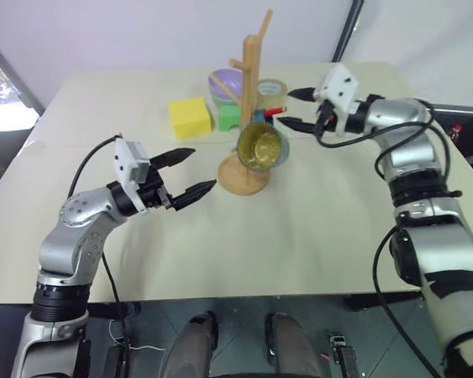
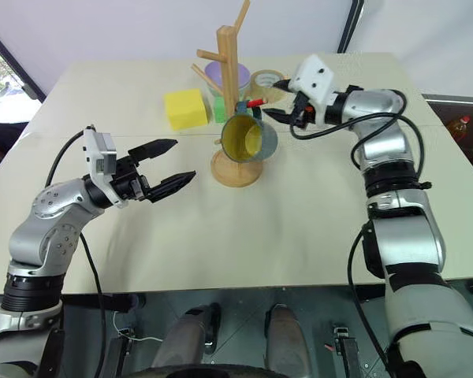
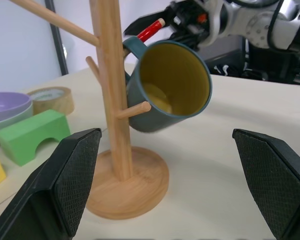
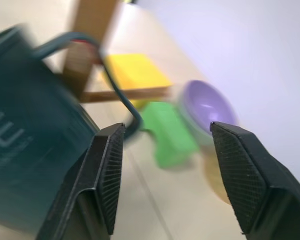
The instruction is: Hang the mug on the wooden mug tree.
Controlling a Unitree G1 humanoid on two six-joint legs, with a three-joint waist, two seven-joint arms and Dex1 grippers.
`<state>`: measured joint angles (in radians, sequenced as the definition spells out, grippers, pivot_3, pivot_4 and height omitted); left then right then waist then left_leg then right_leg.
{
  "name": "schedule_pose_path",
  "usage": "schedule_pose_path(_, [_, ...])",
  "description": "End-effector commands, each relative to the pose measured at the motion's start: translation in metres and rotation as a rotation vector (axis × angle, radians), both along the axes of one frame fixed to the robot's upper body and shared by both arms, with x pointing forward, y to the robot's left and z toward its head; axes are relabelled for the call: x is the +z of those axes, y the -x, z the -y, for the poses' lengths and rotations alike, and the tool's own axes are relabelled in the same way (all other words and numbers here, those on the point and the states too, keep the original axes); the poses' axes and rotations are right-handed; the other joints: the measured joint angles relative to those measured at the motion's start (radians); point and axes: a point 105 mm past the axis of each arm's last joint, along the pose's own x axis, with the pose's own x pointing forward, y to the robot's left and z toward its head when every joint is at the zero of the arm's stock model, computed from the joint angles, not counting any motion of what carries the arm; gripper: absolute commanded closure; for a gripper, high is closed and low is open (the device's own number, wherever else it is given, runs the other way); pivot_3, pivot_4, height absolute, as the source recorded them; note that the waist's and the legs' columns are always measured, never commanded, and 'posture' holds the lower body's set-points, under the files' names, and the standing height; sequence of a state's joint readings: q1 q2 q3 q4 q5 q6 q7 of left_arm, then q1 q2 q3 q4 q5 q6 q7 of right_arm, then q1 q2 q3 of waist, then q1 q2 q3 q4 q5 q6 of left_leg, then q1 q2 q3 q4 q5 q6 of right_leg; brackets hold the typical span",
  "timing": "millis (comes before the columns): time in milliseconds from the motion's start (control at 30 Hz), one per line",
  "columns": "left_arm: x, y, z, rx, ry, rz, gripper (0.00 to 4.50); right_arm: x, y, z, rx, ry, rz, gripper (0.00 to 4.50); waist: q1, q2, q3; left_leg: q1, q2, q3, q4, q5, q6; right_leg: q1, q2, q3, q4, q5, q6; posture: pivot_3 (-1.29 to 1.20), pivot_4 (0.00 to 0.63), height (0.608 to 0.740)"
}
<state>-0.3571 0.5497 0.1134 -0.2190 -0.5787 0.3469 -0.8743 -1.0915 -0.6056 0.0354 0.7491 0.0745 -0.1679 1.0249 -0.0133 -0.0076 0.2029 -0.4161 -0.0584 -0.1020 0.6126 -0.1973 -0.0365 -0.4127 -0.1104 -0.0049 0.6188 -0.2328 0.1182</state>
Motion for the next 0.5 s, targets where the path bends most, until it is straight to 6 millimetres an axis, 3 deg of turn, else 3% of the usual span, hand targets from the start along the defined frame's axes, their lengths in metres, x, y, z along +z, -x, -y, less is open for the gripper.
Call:
schedule_pose_path(33, [0.010,-0.003,-0.011,0.074,0.031,0.029,0.00,0.023,0.009,0.031,-0.072,-0.136,0.094,1.63,-0.001,0.000,0.000,0.000,0.000,0.000,0.000,0.000,0.000,0.000,0.000,0.000,0.000,0.000,0.000,0.00,0.150,0.740])
schedule_pose_path(100, [0.004,-0.011,-0.022,0.163,0.037,0.016,0.00,0.019,0.013,0.049,-0.133,-0.210,0.098,1.63,-0.001,0.000,0.000,0.000,0.000,0.000,0.000,0.000,0.000,0.000,0.000,0.000,0.000,0.000,0.000,0.00,0.150,0.740])
schedule_pose_path(233, [-0.019,-0.025,-0.055,0.400,0.059,-0.019,0.00,-0.020,0.024,0.073,-0.262,-0.381,0.048,1.63,-0.003,0.000,0.000,0.004,0.001,0.001,-0.001,0.000,0.000,0.003,0.000,0.001,0.001,0.000,0.000,0.00,0.150,0.740])
schedule_pose_path(433, [-0.057,-0.027,-0.093,0.638,0.131,-0.107,0.00,-0.095,0.047,0.062,-0.342,-0.506,-0.095,1.63,-0.004,0.000,0.000,0.007,0.002,0.003,0.000,0.000,0.000,0.004,0.000,0.002,0.003,0.000,-0.001,0.00,0.150,0.740])
schedule_pose_path(500, [-0.070,-0.025,-0.100,0.680,0.125,-0.132,0.00,-0.112,0.051,0.055,-0.364,-0.535,-0.136,1.63,-0.003,0.000,0.000,0.008,0.002,0.003,0.001,0.000,0.000,0.004,0.000,0.002,0.003,0.000,-0.004,0.00,0.150,0.740])
